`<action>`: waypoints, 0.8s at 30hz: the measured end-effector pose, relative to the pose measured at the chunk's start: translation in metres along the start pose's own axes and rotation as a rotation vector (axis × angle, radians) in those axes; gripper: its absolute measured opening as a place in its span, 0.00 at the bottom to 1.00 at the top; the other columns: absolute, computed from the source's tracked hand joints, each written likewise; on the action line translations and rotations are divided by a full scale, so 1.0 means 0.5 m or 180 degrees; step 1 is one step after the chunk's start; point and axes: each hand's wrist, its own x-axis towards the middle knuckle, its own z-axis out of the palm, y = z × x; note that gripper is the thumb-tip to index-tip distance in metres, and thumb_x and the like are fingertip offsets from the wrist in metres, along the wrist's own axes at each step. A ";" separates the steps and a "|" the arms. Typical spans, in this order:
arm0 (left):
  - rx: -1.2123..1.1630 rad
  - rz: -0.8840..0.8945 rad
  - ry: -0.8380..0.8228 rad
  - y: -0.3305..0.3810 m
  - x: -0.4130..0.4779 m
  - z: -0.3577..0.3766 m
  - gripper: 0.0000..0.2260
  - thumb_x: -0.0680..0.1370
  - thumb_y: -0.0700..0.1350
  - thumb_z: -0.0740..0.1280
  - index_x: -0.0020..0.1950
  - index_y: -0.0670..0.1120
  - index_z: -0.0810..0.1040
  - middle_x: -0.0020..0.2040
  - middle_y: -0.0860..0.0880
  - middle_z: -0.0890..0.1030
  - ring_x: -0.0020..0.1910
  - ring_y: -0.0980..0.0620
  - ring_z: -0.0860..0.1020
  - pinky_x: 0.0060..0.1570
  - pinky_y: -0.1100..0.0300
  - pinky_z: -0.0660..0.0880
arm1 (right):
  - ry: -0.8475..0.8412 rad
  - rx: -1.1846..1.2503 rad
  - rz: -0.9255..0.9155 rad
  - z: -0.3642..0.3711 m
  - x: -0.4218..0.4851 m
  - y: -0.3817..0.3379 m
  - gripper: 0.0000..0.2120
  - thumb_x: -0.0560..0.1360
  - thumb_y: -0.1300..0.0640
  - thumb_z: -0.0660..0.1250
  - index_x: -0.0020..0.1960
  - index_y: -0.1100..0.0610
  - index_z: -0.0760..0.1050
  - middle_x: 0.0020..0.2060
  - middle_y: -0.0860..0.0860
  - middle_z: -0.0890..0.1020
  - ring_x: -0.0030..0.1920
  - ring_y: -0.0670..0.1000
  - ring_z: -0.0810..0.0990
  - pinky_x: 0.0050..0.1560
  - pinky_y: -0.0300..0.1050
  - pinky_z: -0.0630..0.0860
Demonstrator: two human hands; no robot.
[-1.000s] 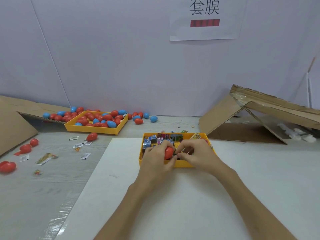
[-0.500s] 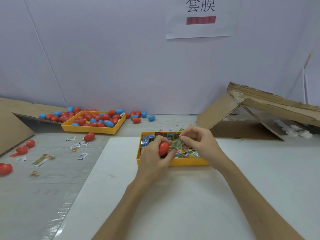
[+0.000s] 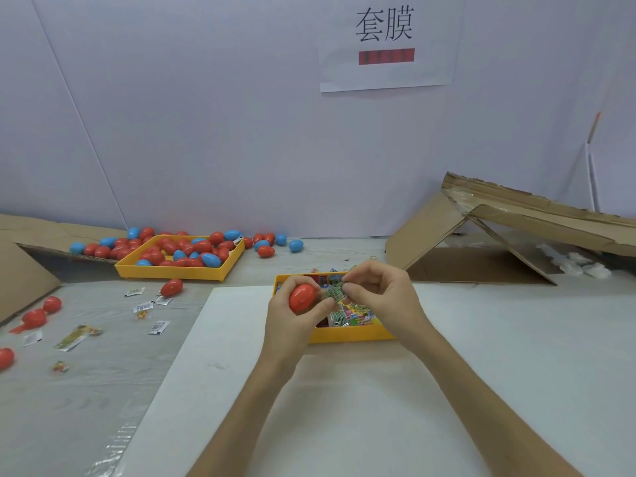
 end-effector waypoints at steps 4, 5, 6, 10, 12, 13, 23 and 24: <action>-0.0009 0.0021 0.0105 -0.004 0.005 -0.006 0.11 0.73 0.35 0.76 0.47 0.46 0.78 0.39 0.59 0.82 0.40 0.61 0.83 0.39 0.66 0.78 | -0.0102 0.0228 0.0069 0.002 -0.002 -0.010 0.09 0.74 0.70 0.73 0.47 0.58 0.81 0.37 0.50 0.85 0.39 0.50 0.84 0.44 0.41 0.80; 0.0003 0.0036 0.0119 -0.004 0.005 -0.006 0.11 0.72 0.34 0.77 0.47 0.46 0.78 0.39 0.59 0.81 0.39 0.62 0.82 0.39 0.66 0.78 | -0.0188 0.0236 0.0112 0.001 -0.003 -0.011 0.10 0.74 0.69 0.73 0.48 0.56 0.82 0.37 0.48 0.85 0.39 0.49 0.84 0.44 0.40 0.80; 0.0011 0.0050 0.0124 -0.004 0.005 -0.005 0.11 0.72 0.34 0.77 0.46 0.46 0.78 0.38 0.59 0.82 0.39 0.62 0.81 0.39 0.66 0.78 | -0.0296 0.0177 0.0150 -0.001 -0.003 -0.011 0.10 0.74 0.68 0.74 0.49 0.53 0.83 0.36 0.47 0.83 0.39 0.49 0.83 0.44 0.40 0.79; 0.0034 0.0071 0.0106 -0.008 0.005 -0.004 0.11 0.72 0.35 0.77 0.46 0.47 0.78 0.39 0.56 0.82 0.40 0.60 0.80 0.43 0.64 0.79 | -0.0528 -0.0181 0.0221 0.004 -0.006 -0.005 0.08 0.75 0.61 0.74 0.46 0.48 0.85 0.36 0.49 0.83 0.39 0.48 0.82 0.44 0.42 0.79; 0.0066 0.0067 0.0091 -0.009 0.004 -0.003 0.12 0.72 0.36 0.77 0.47 0.48 0.78 0.40 0.58 0.82 0.40 0.62 0.80 0.43 0.64 0.79 | -0.0436 -0.0186 0.0251 0.004 -0.005 -0.002 0.06 0.76 0.60 0.74 0.44 0.50 0.85 0.36 0.51 0.85 0.39 0.48 0.83 0.45 0.42 0.80; 0.0084 0.0067 0.0081 -0.009 0.004 -0.003 0.12 0.72 0.36 0.77 0.47 0.48 0.78 0.40 0.59 0.82 0.40 0.63 0.80 0.42 0.65 0.79 | -0.0397 -0.0202 0.0268 0.003 -0.005 -0.002 0.05 0.76 0.59 0.74 0.43 0.50 0.85 0.36 0.51 0.85 0.39 0.48 0.84 0.44 0.42 0.80; -0.0119 0.0092 0.0007 0.002 0.001 0.000 0.09 0.73 0.41 0.77 0.48 0.47 0.78 0.40 0.58 0.83 0.41 0.62 0.80 0.43 0.63 0.81 | -0.0412 0.0020 0.0356 0.006 -0.005 -0.007 0.10 0.71 0.59 0.79 0.37 0.47 0.81 0.35 0.48 0.83 0.39 0.48 0.82 0.42 0.40 0.78; -0.0153 0.0066 -0.0029 0.003 0.000 0.000 0.10 0.73 0.41 0.77 0.48 0.47 0.78 0.40 0.58 0.82 0.40 0.62 0.80 0.42 0.63 0.81 | -0.0429 0.0007 0.0341 0.007 -0.006 -0.007 0.11 0.71 0.60 0.78 0.37 0.47 0.80 0.35 0.48 0.82 0.39 0.48 0.81 0.41 0.40 0.78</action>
